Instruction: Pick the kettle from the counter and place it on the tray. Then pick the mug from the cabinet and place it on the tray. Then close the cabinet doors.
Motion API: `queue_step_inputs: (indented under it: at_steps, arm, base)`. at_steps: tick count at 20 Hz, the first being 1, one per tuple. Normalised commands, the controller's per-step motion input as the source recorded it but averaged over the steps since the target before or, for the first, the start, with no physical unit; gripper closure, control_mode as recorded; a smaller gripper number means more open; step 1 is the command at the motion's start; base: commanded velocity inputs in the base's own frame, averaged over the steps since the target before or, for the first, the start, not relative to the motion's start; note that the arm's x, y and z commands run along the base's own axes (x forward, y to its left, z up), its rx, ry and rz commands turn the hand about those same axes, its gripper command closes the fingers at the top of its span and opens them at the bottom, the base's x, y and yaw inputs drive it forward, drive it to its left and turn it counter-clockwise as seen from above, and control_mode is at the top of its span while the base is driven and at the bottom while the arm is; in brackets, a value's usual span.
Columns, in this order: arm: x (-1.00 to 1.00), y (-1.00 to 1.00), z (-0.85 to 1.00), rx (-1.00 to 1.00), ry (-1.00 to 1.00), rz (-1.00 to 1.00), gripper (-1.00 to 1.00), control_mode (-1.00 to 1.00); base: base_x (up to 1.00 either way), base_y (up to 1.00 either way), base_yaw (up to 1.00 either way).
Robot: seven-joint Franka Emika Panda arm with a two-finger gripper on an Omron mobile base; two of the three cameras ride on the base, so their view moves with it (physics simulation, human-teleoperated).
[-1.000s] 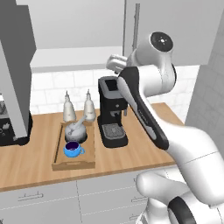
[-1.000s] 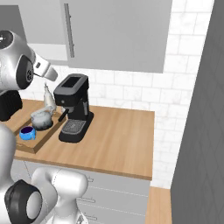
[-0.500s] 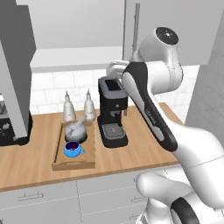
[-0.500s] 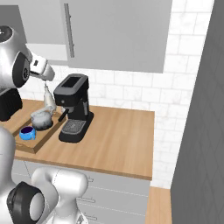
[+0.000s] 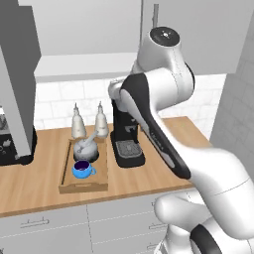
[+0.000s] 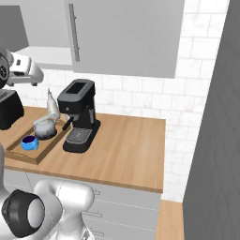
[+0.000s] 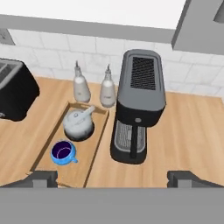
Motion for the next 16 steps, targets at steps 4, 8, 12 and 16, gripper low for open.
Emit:
queue_step_inputs:
  at_steps: [4, 8, 12, 16]
  arm:
    - [-0.28, 0.31, 0.00, -0.13, 0.00, 0.07, -1.00, -1.00]
    - [-0.38, 0.28, 0.00, -0.04, -0.01, 0.09, -1.00, -1.00]
    - [-0.55, 0.22, 0.00, -0.04, -0.20, 0.33, -1.00, -1.00]
    - [-0.56, 0.36, 0.00, -0.11, -0.26, 0.45, -1.00, -1.00]
  base:
    - [0.00, 0.00, 0.00]
    - [0.00, 0.00, 0.00]
    - [0.00, 0.00, 0.00]
    - [0.00, 0.00, 0.00]
